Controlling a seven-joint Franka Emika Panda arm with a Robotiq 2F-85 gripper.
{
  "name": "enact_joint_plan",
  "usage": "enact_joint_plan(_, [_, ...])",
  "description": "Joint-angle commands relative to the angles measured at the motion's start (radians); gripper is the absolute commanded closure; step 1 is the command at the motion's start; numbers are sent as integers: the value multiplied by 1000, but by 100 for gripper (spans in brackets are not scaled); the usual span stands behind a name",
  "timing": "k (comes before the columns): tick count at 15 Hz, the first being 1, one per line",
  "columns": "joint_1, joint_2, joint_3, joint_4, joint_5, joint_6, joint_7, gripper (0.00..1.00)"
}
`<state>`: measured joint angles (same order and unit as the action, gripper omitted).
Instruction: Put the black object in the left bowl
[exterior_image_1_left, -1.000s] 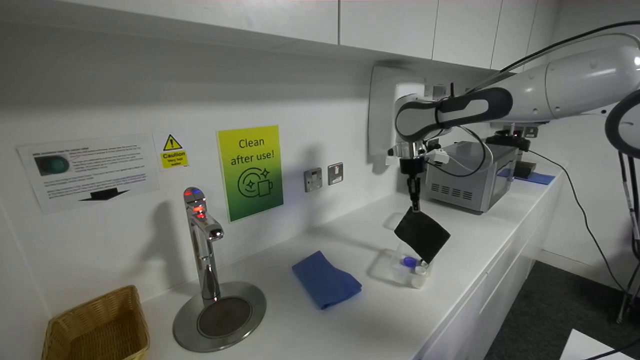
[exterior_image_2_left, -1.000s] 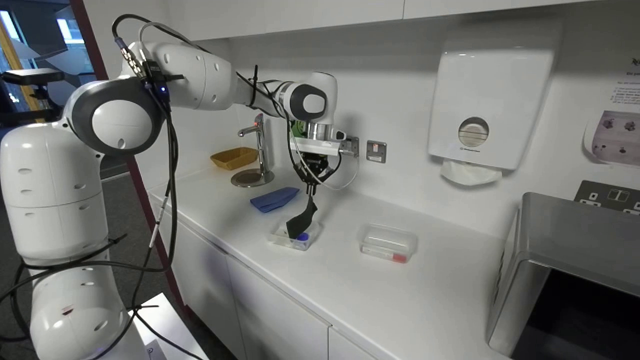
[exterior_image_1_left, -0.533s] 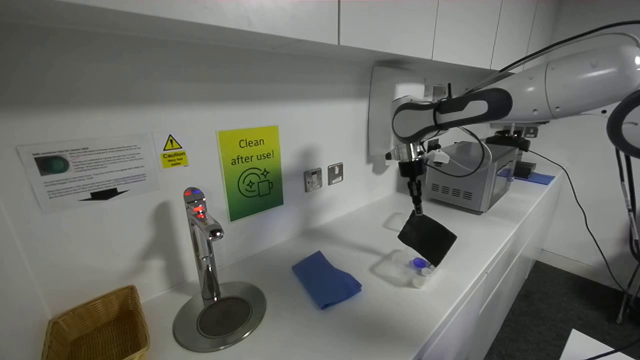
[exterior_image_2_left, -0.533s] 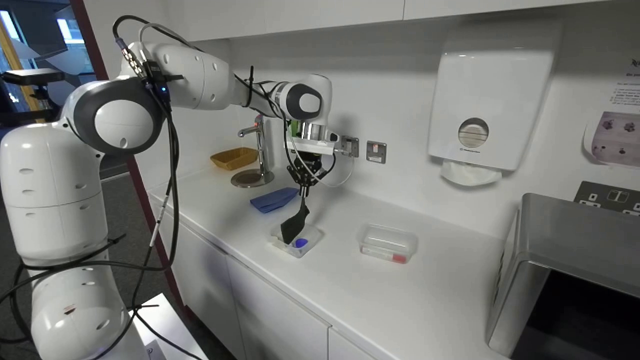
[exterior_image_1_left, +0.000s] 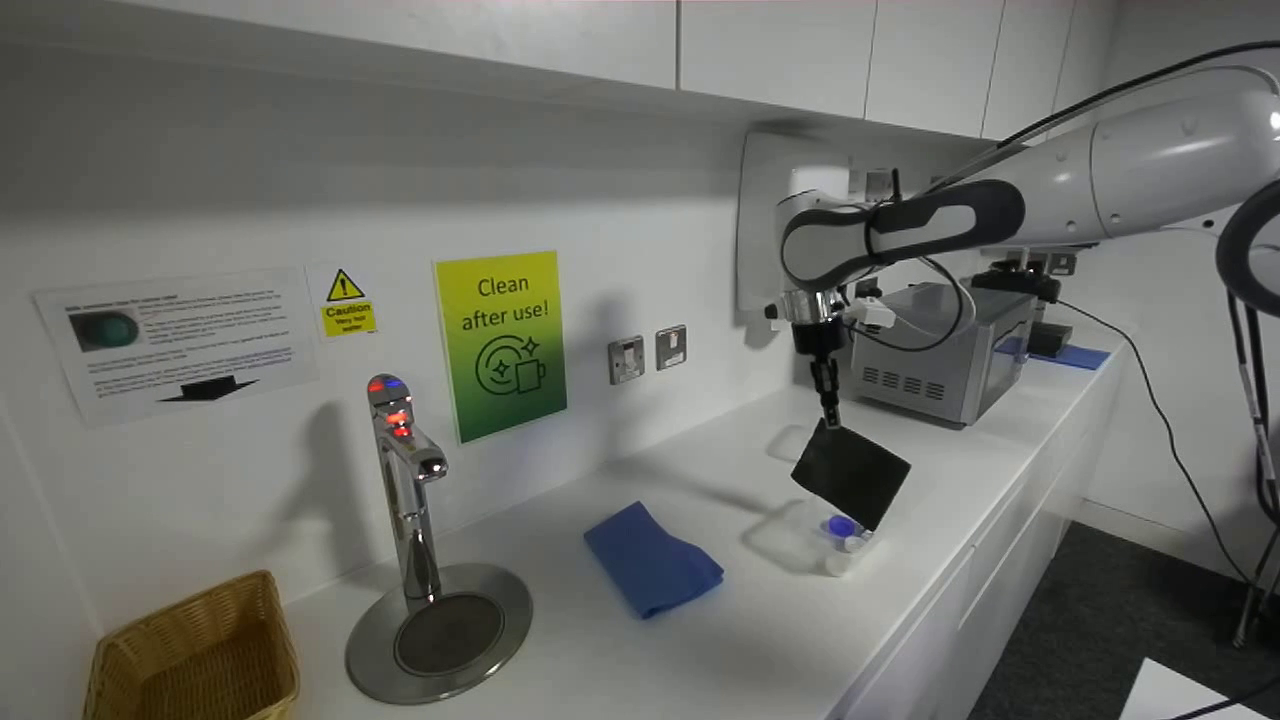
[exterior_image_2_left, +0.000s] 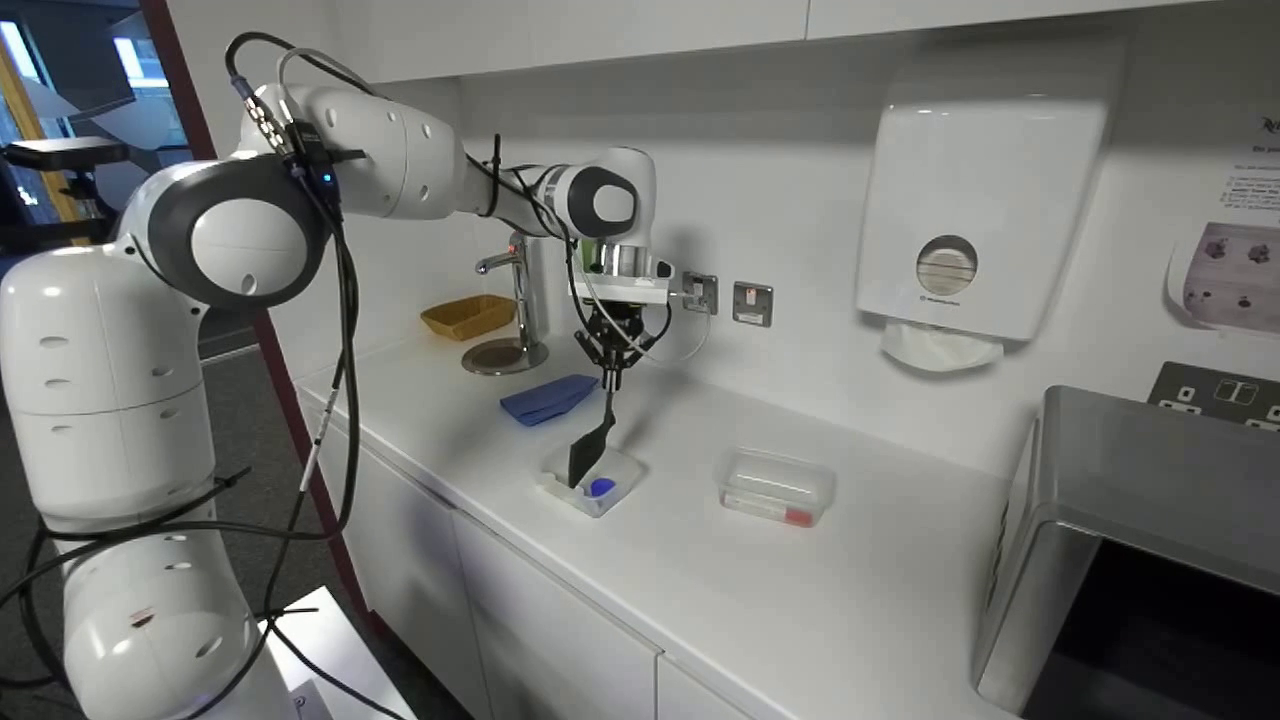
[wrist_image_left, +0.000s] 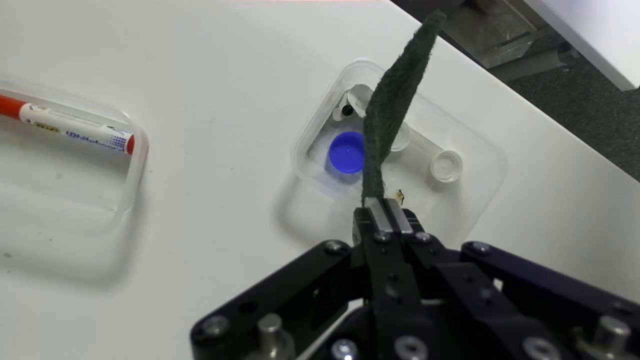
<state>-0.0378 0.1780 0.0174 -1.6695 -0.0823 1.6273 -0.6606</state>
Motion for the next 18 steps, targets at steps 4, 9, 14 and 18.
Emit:
enact_joint_plan(4, [0,-32,-1,54,-47,40,-27,100])
enact_joint_plan(9, [-5,-27,10,99,-55,8,-276,100])
enact_joint_plan(14, [-12,-38,10,83,-27,-25,-564,100])
enact_joint_plan(18, [-4,-49,14,76,-39,-68,-776,100])
